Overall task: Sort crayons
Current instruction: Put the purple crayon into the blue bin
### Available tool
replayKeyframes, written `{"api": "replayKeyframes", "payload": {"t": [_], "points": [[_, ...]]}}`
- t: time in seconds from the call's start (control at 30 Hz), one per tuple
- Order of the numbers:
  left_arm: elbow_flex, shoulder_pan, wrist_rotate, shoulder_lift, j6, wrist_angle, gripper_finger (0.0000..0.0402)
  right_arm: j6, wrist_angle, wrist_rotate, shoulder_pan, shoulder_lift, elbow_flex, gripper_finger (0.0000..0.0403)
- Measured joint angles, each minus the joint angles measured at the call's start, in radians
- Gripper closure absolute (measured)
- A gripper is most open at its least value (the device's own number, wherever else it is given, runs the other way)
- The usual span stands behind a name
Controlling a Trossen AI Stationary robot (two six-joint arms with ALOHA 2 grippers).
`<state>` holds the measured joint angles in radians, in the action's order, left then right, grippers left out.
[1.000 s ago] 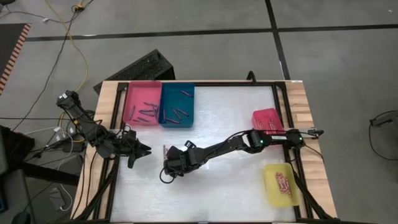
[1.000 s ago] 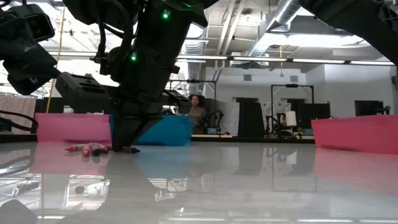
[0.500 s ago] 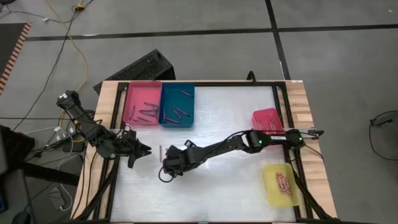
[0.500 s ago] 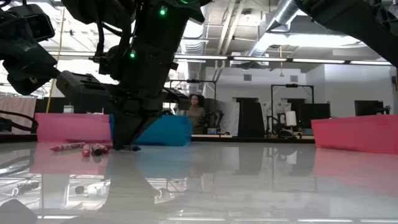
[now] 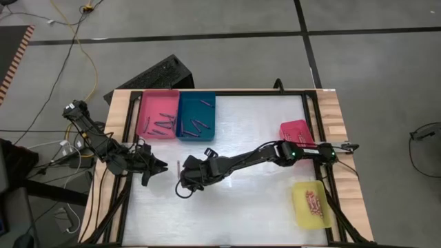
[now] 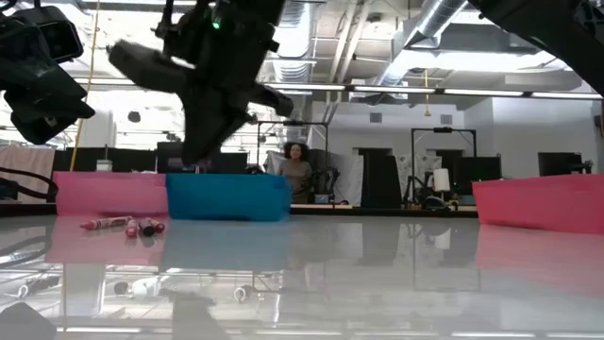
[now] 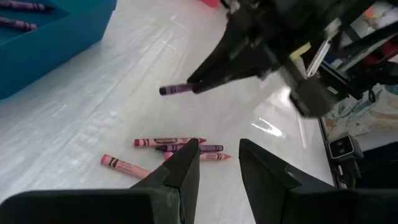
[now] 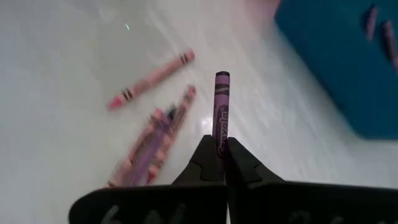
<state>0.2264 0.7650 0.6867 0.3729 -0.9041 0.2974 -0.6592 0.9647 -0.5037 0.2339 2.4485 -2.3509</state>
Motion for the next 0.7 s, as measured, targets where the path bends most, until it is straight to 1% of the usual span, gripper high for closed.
{"api": "replayKeyframes", "payload": {"t": [0.13,0.33,0.47,0.7], "points": [[0.000,0.000,0.001,0.000,0.001,0.001,0.0300,0.043,-0.027,-0.019,-0.018,-0.033,0.002,0.0400],[0.000,0.000,0.002,0.000,0.001,0.008,0.0300,0.147,-0.117,-0.051,-0.064,-0.077,-0.005,0.0400],[0.000,0.000,0.002,0.000,0.001,0.009,0.0300,0.200,-0.175,-0.049,-0.116,-0.087,-0.003,0.0400],[0.000,0.000,0.002,0.000,0.005,0.012,0.0300,0.247,-0.191,-0.041,-0.222,-0.088,-0.001,0.0400]]}}
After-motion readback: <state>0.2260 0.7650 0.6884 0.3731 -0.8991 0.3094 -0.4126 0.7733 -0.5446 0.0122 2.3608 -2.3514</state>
